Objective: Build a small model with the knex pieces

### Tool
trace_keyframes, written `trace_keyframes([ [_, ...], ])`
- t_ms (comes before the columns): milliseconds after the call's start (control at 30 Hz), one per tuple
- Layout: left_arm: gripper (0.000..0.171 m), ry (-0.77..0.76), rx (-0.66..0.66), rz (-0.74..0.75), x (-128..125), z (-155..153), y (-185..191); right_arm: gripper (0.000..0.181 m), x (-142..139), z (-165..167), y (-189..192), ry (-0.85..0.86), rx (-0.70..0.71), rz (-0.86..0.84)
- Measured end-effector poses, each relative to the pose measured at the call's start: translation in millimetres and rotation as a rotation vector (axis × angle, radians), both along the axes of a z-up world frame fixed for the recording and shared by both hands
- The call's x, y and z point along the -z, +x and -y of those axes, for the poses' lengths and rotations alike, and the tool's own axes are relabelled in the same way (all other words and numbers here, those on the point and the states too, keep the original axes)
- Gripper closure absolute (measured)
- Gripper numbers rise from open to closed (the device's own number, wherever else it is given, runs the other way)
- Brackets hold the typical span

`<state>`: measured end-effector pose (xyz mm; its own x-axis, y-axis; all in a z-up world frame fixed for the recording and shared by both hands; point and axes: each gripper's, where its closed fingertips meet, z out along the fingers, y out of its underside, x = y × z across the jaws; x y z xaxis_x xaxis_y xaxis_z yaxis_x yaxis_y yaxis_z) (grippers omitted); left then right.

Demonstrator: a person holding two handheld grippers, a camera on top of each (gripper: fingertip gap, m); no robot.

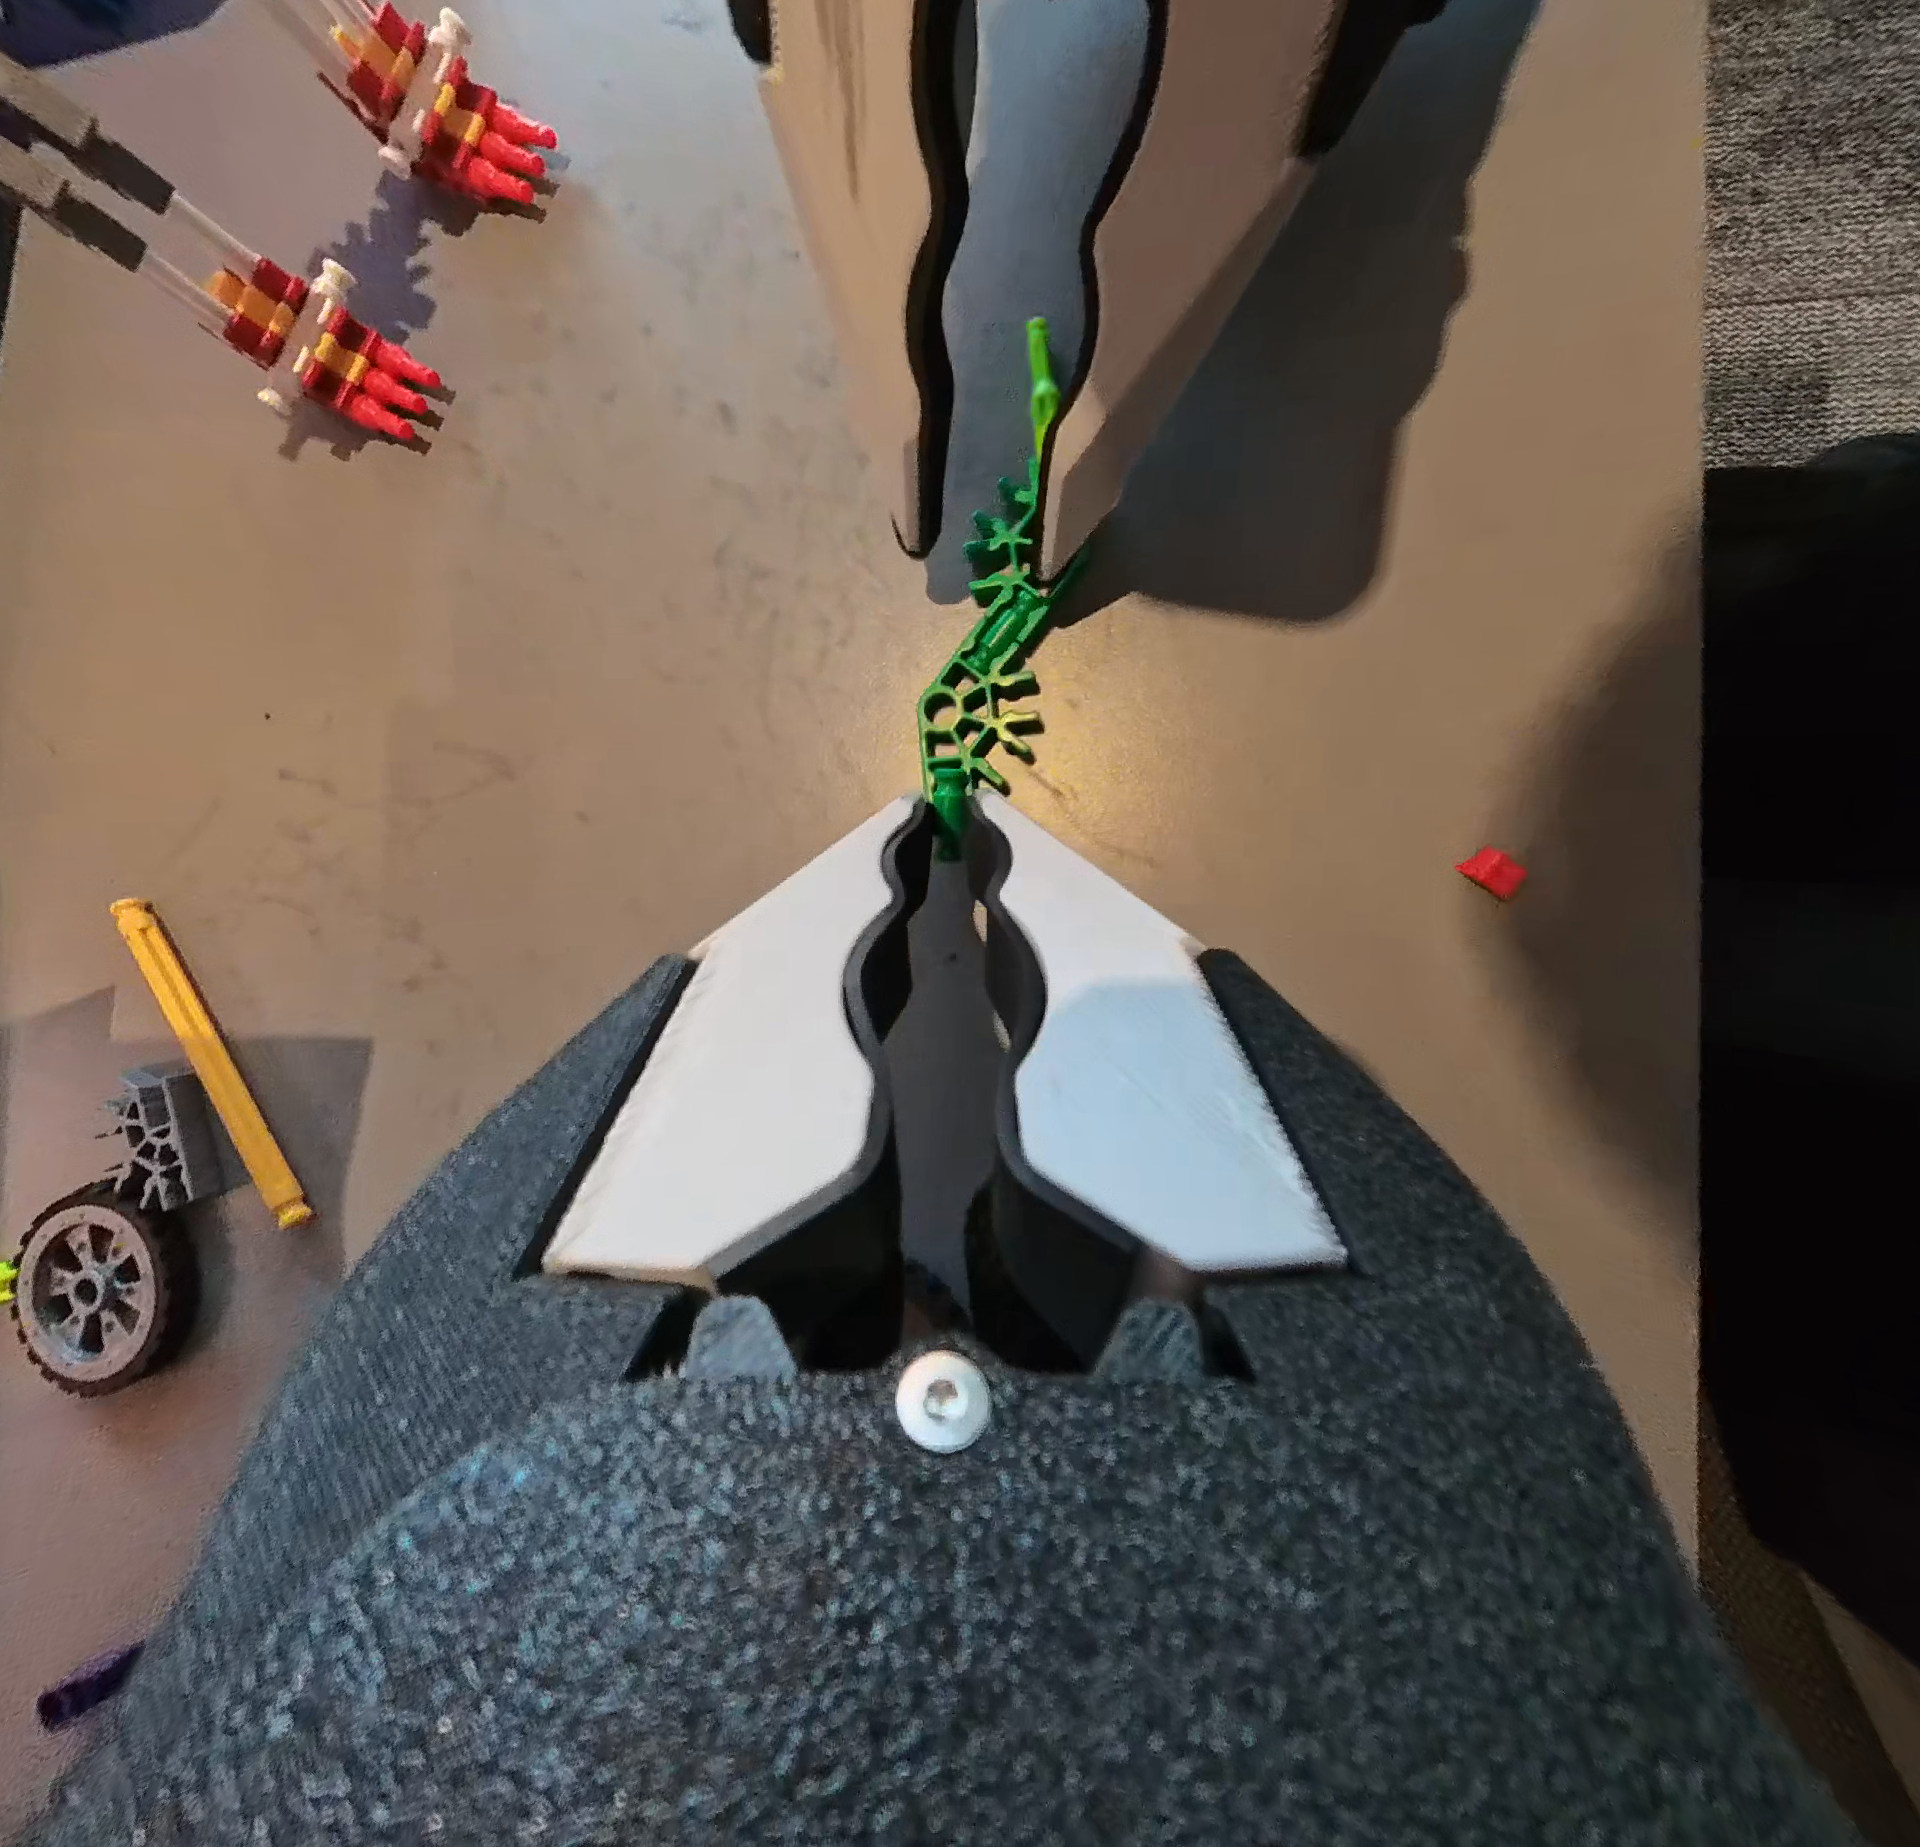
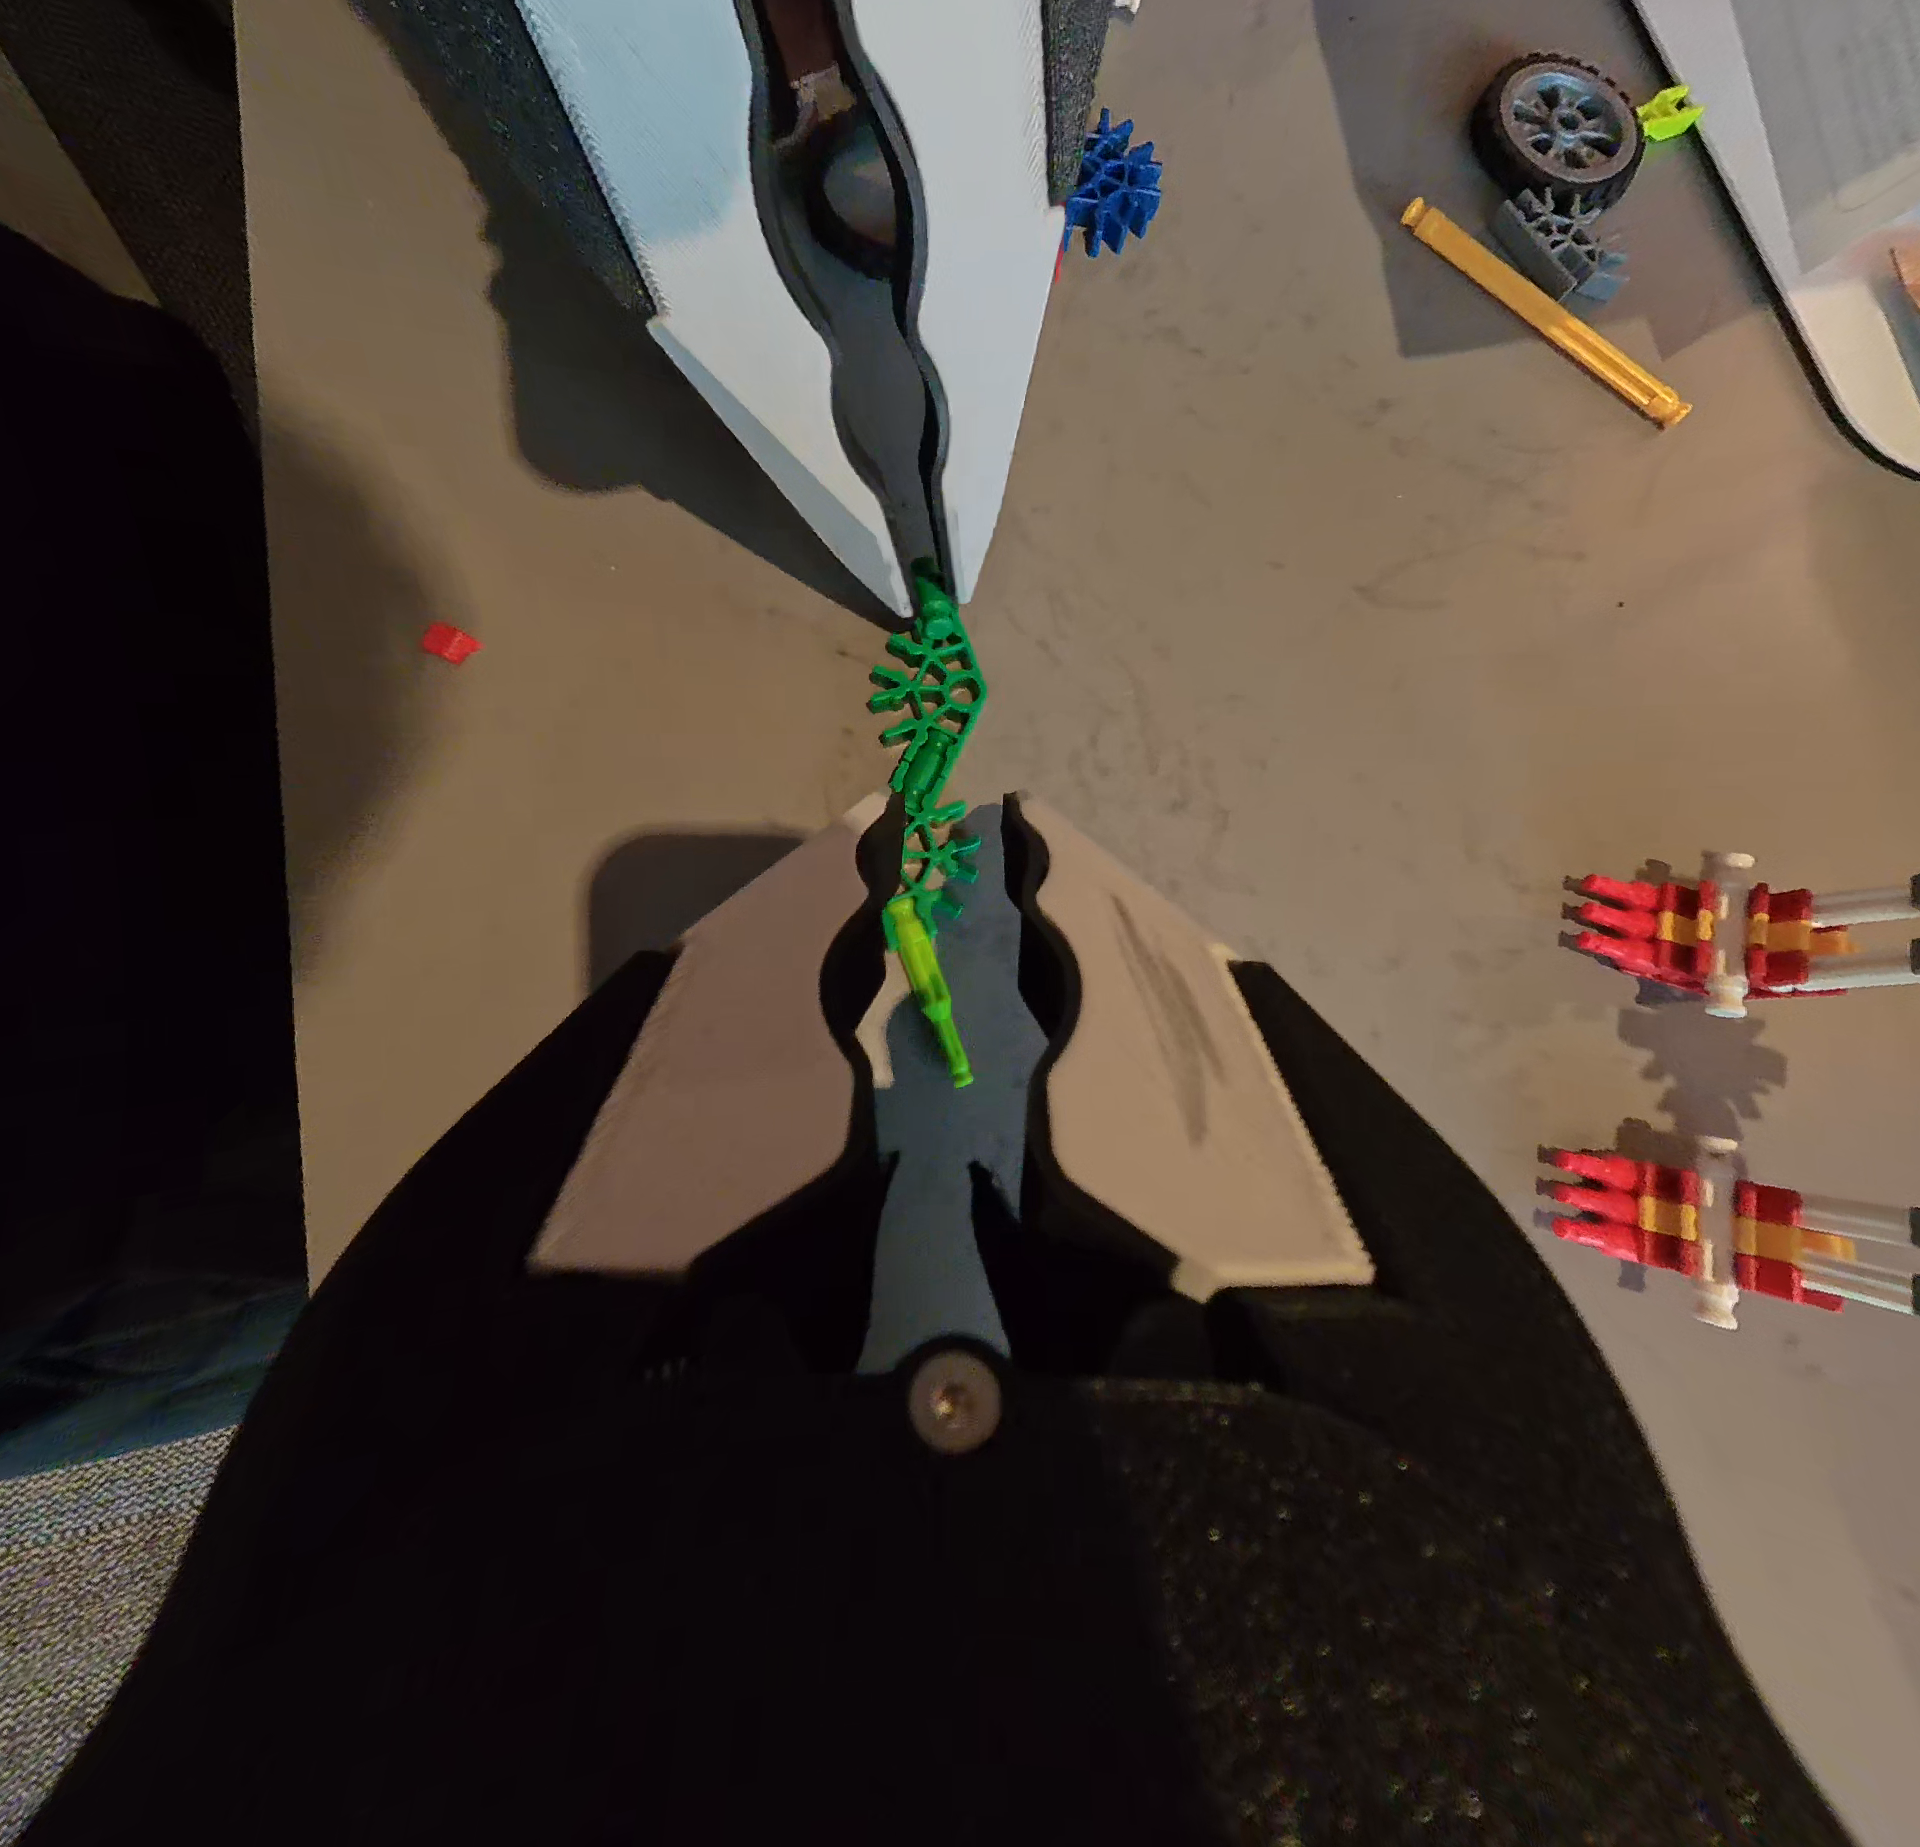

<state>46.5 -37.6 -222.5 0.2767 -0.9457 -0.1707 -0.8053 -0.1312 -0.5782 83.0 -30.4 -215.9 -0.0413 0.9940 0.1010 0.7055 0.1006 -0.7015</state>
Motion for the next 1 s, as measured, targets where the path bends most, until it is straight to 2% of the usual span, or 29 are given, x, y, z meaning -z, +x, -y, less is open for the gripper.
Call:
trace_keyframes([
  [533,0.165,0.001,-0.026,0.007,1.4,-6.9,0.5,0.163,3.3,3.1,-3.1,-0.015,-0.008,0.007],
  [700,0.152,0.006,-0.021,0.005,2.4,-4.7,-3.1,0.163,3.3,2.4,-3.2,-0.014,-0.008,0.007],
  [900,0.165,0.005,-0.019,0.001,3.1,-7.3,-6.5,0.163,3.3,2.3,-3.6,-0.014,-0.011,0.007],
  [1000,0.166,0.016,-0.01,-0.004,3.4,-8.0,-5.3,0.163,3.5,2.3,-3.5,-0.016,-0.01,0.006],
])
